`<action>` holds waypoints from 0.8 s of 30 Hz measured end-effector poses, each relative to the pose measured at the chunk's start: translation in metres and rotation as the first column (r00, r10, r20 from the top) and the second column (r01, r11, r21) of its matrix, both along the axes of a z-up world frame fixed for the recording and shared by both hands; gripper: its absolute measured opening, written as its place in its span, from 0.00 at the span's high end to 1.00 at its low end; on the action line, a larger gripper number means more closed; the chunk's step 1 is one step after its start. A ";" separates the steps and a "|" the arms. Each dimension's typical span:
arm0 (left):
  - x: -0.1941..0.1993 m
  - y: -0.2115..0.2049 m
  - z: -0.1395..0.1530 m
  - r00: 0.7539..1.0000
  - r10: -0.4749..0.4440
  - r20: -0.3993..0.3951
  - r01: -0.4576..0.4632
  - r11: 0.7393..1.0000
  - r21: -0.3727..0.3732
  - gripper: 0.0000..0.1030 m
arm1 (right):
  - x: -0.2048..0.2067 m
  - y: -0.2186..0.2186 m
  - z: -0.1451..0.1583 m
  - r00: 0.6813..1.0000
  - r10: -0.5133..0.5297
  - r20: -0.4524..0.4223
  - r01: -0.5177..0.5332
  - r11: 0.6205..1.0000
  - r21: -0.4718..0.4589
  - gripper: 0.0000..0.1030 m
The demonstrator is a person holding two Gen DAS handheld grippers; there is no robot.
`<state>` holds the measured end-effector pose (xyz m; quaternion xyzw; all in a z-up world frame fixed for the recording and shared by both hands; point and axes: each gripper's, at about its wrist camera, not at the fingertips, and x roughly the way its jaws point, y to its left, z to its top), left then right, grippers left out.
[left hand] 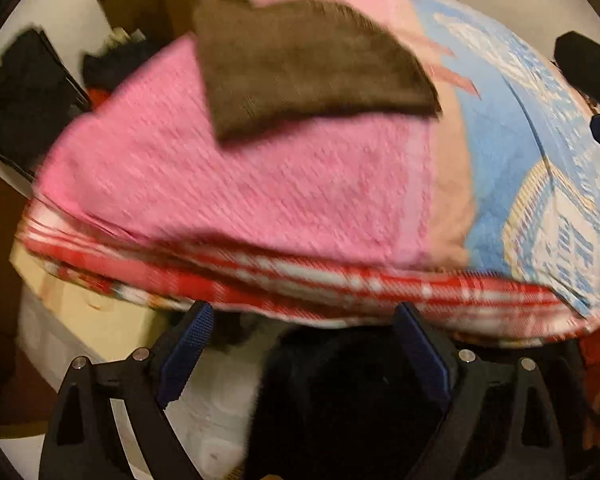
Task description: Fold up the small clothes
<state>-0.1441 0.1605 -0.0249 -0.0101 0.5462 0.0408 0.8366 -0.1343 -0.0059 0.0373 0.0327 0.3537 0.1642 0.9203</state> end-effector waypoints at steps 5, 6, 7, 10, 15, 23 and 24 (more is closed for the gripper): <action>-0.016 0.005 0.047 0.963 0.086 0.257 -0.132 0.977 0.169 0.11 | -0.018 0.011 0.021 0.987 0.014 0.160 -0.012 1.000 -0.015 0.00; -0.018 0.010 0.053 0.953 0.097 0.287 -0.153 0.972 0.178 0.11 | -0.022 0.013 0.025 0.980 0.010 0.200 -0.005 1.000 -0.023 0.00; -0.020 0.011 0.058 0.942 0.108 0.318 -0.171 0.969 0.178 0.11 | -0.027 0.013 0.029 0.970 0.007 0.243 0.000 1.000 -0.028 0.00; -0.025 0.009 0.069 0.918 0.127 0.376 -0.197 0.968 0.156 0.11 | -0.035 0.012 0.038 0.944 -0.006 0.331 0.017 0.999 -0.030 0.00; -0.027 0.002 0.086 0.875 0.114 0.471 -0.213 0.963 0.163 0.11 | -0.046 0.001 0.050 0.902 -0.047 0.429 0.047 0.999 0.010 0.00; -0.036 0.004 0.118 0.790 0.103 0.604 -0.229 0.964 0.135 0.11 | -0.051 -0.021 0.061 0.863 -0.138 0.485 0.110 0.990 0.085 0.00; -0.038 0.003 0.120 0.782 0.100 0.615 -0.228 0.965 0.132 0.11 | -0.052 -0.022 0.062 0.859 -0.146 0.490 0.114 0.989 0.094 0.00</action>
